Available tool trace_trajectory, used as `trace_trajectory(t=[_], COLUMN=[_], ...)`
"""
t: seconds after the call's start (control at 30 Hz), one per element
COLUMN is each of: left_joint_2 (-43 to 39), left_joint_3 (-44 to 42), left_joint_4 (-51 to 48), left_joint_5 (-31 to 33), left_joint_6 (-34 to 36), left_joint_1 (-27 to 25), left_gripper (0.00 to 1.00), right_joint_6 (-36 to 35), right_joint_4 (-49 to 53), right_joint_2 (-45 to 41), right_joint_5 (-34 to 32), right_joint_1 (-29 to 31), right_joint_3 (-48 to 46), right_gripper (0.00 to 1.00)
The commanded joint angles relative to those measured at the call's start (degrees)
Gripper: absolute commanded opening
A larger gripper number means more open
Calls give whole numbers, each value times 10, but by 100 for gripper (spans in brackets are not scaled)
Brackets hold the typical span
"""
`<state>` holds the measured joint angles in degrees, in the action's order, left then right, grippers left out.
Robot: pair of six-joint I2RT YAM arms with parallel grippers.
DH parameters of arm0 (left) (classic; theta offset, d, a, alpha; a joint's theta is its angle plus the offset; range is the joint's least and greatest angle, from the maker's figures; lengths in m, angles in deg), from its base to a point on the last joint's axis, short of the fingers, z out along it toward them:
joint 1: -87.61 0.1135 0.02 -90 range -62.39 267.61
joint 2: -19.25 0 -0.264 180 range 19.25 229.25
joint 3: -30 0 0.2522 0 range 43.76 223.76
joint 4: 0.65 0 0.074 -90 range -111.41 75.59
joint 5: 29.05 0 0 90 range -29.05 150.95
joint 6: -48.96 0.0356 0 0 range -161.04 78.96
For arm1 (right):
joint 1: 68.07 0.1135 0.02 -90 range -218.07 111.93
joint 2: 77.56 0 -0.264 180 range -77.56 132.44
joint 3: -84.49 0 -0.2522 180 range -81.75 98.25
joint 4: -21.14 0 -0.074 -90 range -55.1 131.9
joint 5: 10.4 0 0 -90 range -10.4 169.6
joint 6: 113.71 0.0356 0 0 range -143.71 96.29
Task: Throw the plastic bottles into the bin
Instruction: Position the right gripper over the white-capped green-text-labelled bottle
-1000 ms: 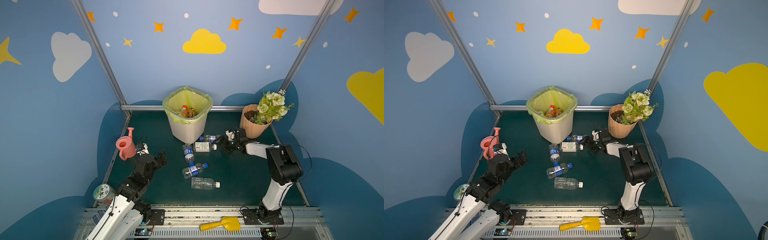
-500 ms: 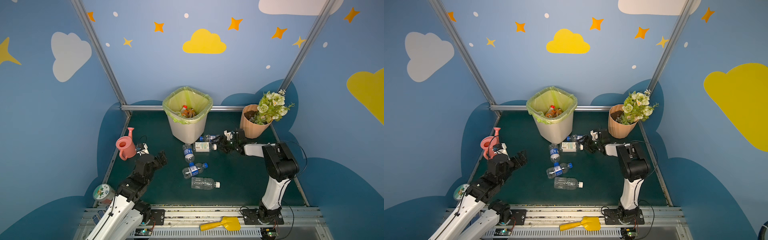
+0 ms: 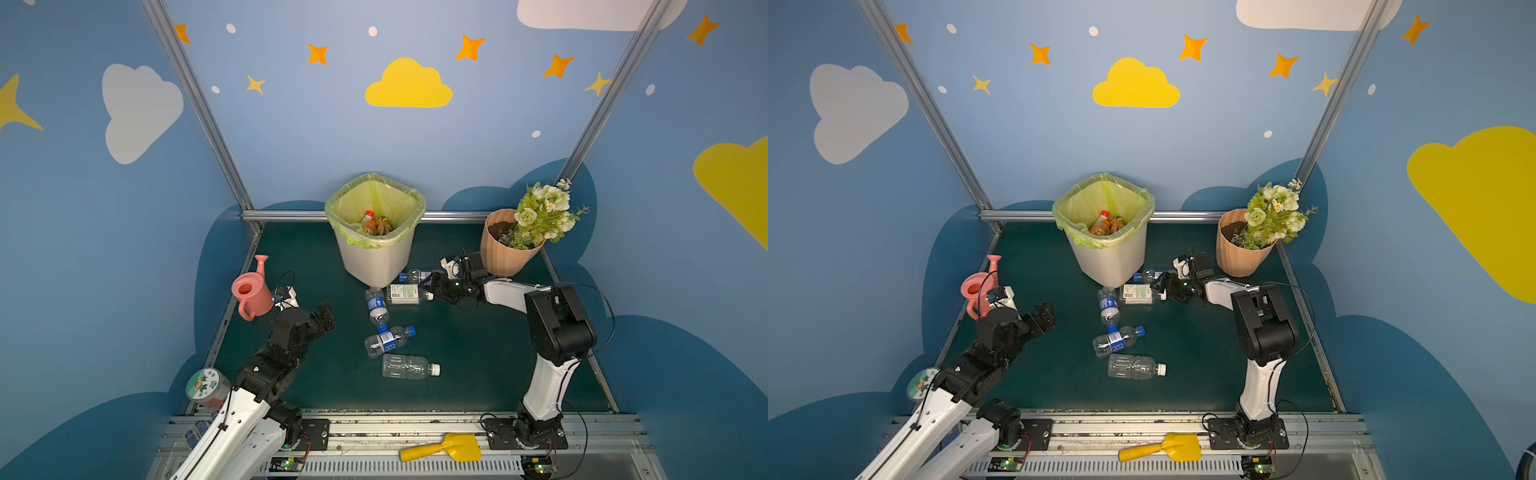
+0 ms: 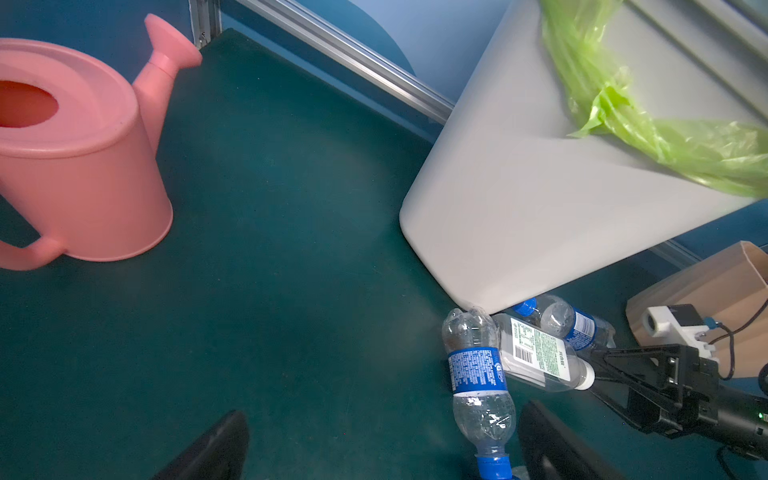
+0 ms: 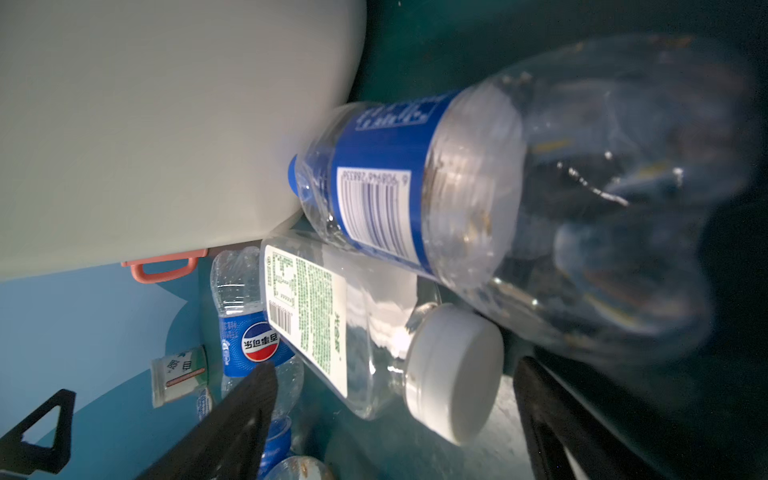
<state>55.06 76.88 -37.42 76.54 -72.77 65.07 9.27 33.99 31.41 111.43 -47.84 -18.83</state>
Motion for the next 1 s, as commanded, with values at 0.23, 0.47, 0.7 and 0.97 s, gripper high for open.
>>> trace_trajectory(t=[0.23, 0.47, 0.7, 0.97], left_joint_2=[-5, -19, -32, -36], left_joint_3=[4, -5, -10, -16], left_joint_4=[-5, -8, -16, -11], left_joint_5=[0, 5, 9, 6], left_joint_6=[7, 6, 5, 3], left_joint_1=[-1, 0, -1, -1], left_gripper=[100, 100, 100, 100], right_joint_6=[-47, -58, -65, -228], right_joint_4=[3, 11, 46, 228], right_joint_2=[4, -39, -109, -104], right_joint_5=[2, 46, 73, -76], right_joint_1=[15, 35, 51, 67], right_joint_3=[32, 0, -52, 47], right_gripper=[89, 88, 86, 87])
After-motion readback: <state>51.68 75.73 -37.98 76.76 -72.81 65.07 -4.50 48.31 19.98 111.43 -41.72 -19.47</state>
